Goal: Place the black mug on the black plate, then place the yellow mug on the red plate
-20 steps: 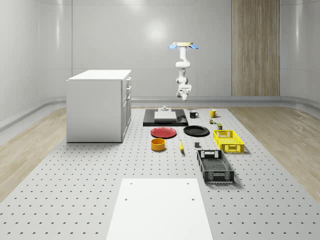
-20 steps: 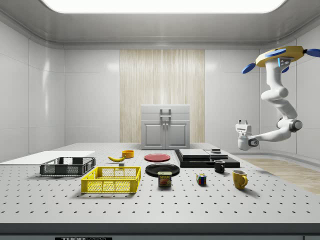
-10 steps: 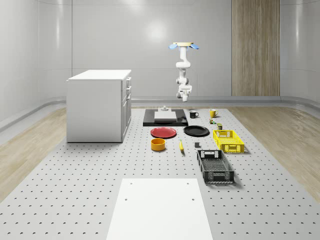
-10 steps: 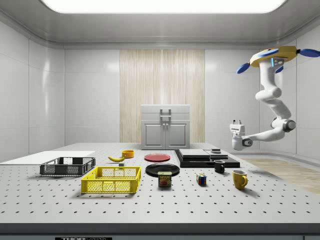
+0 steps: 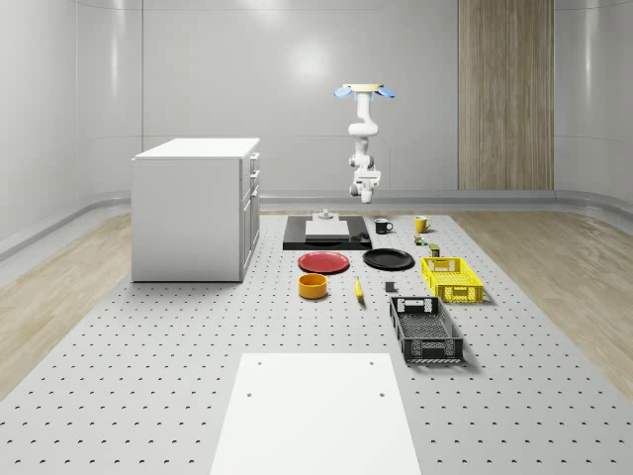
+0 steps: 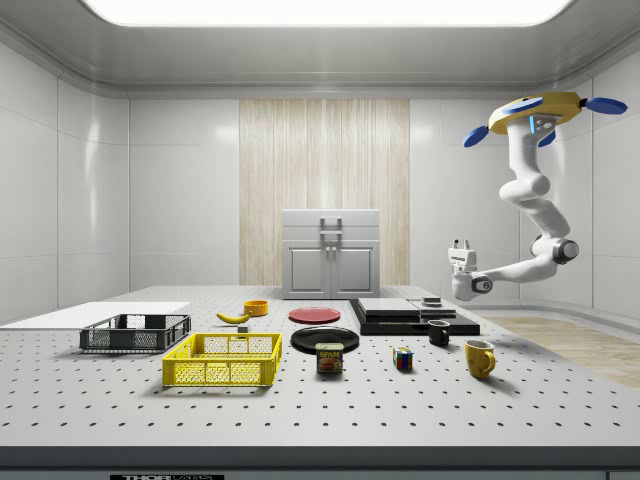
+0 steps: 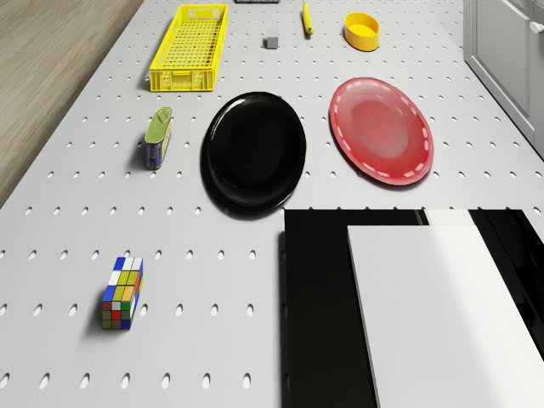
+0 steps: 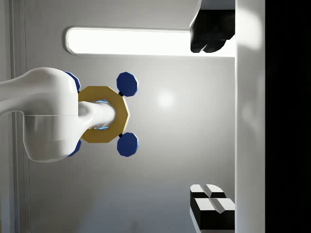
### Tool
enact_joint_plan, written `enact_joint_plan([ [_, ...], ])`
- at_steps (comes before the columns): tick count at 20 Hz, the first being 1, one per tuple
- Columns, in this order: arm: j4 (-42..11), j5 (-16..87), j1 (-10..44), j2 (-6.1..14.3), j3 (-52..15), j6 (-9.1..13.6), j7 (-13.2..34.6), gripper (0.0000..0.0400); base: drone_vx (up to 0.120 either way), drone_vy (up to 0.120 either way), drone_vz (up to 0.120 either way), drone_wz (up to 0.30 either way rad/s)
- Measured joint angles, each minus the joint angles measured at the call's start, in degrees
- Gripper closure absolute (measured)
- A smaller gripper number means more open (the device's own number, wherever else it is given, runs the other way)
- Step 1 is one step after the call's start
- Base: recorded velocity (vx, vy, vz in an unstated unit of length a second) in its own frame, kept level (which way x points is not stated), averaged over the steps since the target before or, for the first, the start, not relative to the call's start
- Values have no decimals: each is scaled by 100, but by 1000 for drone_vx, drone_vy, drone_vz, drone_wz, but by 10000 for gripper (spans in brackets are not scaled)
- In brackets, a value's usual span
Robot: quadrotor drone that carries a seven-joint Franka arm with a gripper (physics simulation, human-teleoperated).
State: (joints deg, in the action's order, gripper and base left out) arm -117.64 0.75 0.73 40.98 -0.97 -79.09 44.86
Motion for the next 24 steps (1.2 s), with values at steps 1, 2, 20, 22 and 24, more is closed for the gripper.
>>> enact_joint_plan([
  [1,-3,18,4,3,-13,-4,2,0,120,0,0,0],
  [2,-7,38,9,6,-28,-9,5,0,120,0,0,0],
  [20,-529,2592,581,167,-1815,-154,374,0,31,0,-53,0],
  [22,-900,3531,804,253,-2437,-202,545,0,0,0,-120,0],
  [24,-1457,4674,1094,377,-3150,-253,799,0,0,0,-120,0],
])
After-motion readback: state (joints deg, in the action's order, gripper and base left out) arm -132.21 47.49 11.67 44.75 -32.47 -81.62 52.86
